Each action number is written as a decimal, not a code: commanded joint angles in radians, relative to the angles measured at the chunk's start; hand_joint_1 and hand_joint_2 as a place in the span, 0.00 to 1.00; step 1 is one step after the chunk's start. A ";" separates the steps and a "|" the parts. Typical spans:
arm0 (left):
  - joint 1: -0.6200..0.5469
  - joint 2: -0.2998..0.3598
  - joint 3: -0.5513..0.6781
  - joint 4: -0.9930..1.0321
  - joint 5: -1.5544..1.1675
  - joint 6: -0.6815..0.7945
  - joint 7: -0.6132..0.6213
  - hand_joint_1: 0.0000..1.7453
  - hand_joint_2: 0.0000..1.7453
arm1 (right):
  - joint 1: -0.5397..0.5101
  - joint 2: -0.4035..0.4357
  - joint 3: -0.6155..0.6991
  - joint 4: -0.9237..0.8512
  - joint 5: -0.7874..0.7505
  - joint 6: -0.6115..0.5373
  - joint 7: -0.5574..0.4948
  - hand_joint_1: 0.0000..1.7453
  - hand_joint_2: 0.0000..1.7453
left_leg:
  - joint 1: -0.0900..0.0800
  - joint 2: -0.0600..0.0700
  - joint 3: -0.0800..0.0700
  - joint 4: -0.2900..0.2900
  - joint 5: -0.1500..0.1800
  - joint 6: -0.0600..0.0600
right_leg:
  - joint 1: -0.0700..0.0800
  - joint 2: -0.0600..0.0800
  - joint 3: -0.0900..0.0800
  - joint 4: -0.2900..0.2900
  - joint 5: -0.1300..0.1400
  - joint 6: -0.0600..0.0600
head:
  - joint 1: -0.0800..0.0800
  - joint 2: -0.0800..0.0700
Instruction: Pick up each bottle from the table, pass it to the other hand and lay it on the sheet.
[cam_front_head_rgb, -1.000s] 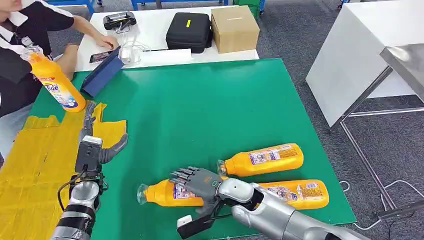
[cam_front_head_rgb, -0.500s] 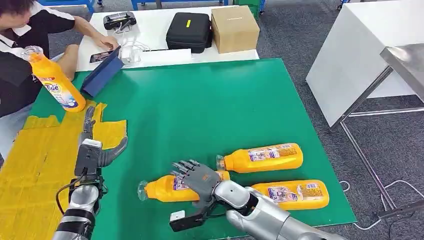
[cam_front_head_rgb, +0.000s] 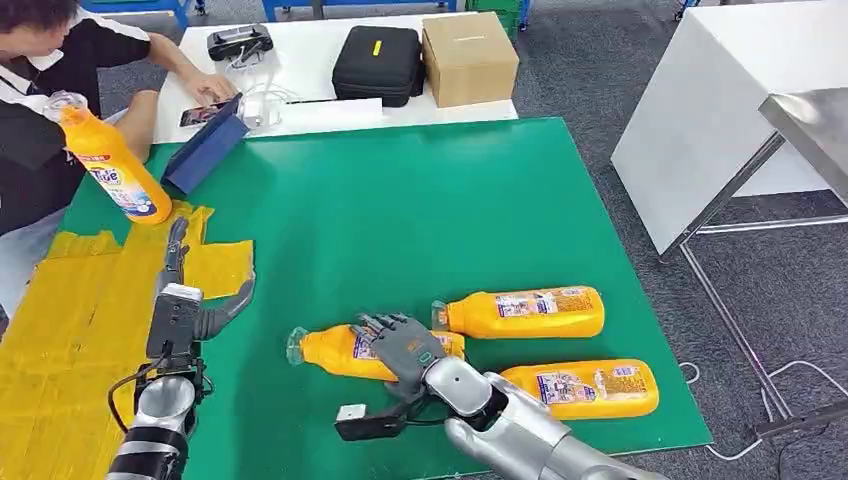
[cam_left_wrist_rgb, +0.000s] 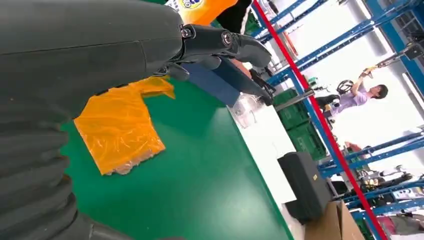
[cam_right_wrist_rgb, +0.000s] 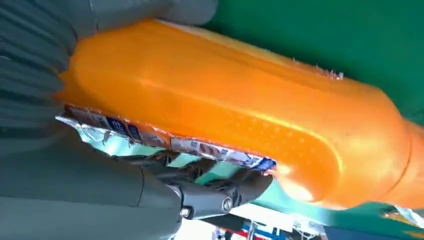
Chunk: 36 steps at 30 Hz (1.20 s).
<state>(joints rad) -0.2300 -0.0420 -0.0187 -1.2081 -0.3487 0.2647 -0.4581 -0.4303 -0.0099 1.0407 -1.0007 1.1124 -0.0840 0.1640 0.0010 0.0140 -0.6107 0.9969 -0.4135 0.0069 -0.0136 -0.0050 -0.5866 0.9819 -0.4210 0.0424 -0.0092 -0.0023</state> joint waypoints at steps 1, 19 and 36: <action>-0.017 -0.020 0.018 0.025 -0.004 -0.010 0.011 0.00 1.00 | -0.016 0.040 -0.026 0.176 -0.001 0.038 -0.011 0.84 1.00 | 0.001 -0.002 0.004 0.000 -0.001 -0.001 | 0.001 -0.001 0.005 -0.001 -0.001 -0.002 | 0.000 0.000; -0.031 -0.025 0.012 0.048 -0.003 -0.014 0.015 0.00 1.00 | -0.037 0.065 -0.019 0.260 -0.010 0.080 -0.037 1.00 1.00 | 0.002 0.000 0.014 -0.002 0.001 -0.001 | 0.002 0.001 0.012 -0.003 0.002 -0.005 | 0.000 0.000; 0.002 -0.030 0.006 -0.012 0.004 -0.016 0.026 0.00 1.00 | 0.102 0.121 -0.280 0.047 -0.196 -0.152 -0.115 1.00 1.00 | 0.002 0.004 0.016 -0.001 0.000 -0.001 | 0.002 0.004 0.013 -0.002 0.002 -0.005 | 0.000 0.000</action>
<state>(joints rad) -0.2288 -0.0626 -0.0149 -1.2150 -0.3483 0.2525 -0.4421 -0.4209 0.1053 0.8850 -0.8549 0.9750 -0.1961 0.0927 0.0015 0.0206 -0.5943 0.9960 -0.4135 0.0064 -0.0132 0.0007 -0.5742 0.9814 -0.4189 0.0388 -0.0092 -0.0023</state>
